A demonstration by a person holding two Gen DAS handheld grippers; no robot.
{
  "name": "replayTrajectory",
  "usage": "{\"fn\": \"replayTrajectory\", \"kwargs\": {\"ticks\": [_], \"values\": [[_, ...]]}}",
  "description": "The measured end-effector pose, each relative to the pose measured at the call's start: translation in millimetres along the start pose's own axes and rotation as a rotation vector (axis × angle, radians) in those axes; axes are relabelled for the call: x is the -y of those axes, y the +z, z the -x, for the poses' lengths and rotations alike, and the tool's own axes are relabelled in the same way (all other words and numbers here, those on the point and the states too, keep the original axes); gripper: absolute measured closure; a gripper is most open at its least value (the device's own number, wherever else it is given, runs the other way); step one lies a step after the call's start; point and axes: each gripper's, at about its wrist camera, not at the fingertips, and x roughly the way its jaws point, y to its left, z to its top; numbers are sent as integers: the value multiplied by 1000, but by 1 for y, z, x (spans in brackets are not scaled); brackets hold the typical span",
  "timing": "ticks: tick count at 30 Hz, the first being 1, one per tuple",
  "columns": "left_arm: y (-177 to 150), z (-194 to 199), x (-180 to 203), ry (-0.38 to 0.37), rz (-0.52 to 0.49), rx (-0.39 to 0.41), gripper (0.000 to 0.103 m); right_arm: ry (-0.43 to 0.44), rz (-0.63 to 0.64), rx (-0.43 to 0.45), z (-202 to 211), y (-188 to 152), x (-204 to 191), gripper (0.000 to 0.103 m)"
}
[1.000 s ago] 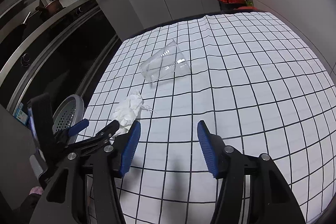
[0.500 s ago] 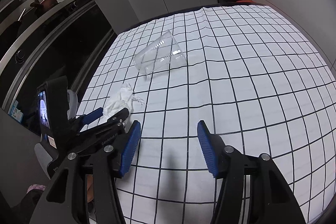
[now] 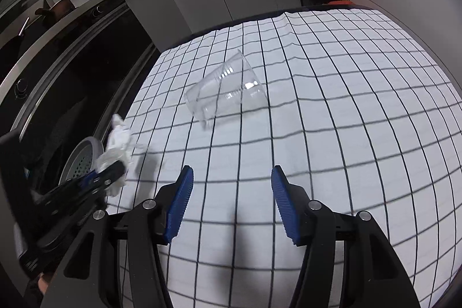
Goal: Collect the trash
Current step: 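Lift the tissue with the left gripper while the right gripper grasps the clear cup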
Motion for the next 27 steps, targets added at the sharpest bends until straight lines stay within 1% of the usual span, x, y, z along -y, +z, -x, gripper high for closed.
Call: {"fn": "replayTrajectory", "kwargs": {"ticks": [1,2,4,6,8,12,15,17,20,23,27], "values": [[2,6,-4,10,-12,12,87,0,-2,6,-2,3,-3,41],[3,10,-6,23,-22,21,87,-1,-6,10,-6,6,-7,39],[5,18,-15,53,-40,40,87,-14,-12,14,-12,11,-13,39],[6,22,-26,56,-21,46,87,-34,-27,22,-19,15,-19,38],[6,22,-34,48,3,48,87,-43,-59,30,-25,20,-22,34],[5,22,-41,64,4,60,87,-59,-167,55,-40,30,-25,32],[8,27,-51,74,28,81,87,-73,-259,74,-51,34,-26,31],[10,29,-59,80,44,90,87,-86,-330,92,-57,38,-27,27],[14,33,-73,93,75,104,87,-117,-413,106,-67,46,-31,27],[17,37,-86,94,112,114,87,-178,-478,110,-77,55,-36,27],[19,41,-97,92,146,120,87,-237,-575,105,-90,62,-34,26]]}}
